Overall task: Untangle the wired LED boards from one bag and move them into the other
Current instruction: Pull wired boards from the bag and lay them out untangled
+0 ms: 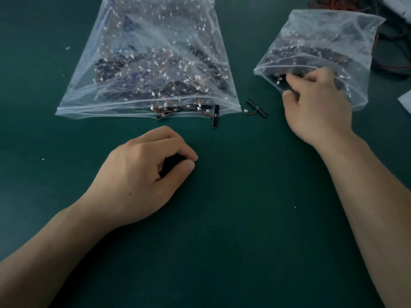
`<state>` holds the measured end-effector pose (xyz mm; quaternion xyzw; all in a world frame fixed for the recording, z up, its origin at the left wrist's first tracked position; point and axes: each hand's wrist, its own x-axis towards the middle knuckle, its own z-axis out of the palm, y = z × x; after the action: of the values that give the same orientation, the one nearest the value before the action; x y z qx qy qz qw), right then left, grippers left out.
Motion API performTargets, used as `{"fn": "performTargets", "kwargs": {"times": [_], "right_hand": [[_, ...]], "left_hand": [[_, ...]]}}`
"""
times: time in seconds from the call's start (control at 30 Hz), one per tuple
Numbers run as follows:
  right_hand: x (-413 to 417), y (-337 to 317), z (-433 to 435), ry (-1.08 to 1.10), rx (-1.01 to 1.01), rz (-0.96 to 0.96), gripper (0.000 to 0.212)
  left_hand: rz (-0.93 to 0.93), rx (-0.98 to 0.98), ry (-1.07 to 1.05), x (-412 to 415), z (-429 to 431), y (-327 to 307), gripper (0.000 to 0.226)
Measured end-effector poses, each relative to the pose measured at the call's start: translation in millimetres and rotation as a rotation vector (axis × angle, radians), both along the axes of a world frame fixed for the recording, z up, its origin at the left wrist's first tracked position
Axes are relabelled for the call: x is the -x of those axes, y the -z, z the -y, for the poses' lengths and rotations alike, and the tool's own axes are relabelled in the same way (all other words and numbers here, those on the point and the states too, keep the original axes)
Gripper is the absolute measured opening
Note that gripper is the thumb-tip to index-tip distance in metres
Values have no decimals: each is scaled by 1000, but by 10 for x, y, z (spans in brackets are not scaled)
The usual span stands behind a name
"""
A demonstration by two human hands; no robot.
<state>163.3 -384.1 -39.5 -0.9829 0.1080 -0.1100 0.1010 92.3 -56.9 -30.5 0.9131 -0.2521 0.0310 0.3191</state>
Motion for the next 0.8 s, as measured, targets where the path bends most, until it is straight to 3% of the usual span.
{"fn": "performTargets", "kwargs": {"times": [0.13, 0.43, 0.67, 0.8], "right_hand": [[-10, 4, -32, 18, 8, 12, 55], [10, 19, -81, -49, 96, 158, 87], [37, -4, -174, -58, 206, 194, 88], [62, -18, -189, -55, 24, 248, 71]], "left_hand": [[34, -88, -226, -36, 284, 26, 9], [35, -75, -216, -254, 480, 65, 11], [50, -74, -176, -215, 451, 64, 7], [50, -72, -164, -212, 448, 61, 8]]}}
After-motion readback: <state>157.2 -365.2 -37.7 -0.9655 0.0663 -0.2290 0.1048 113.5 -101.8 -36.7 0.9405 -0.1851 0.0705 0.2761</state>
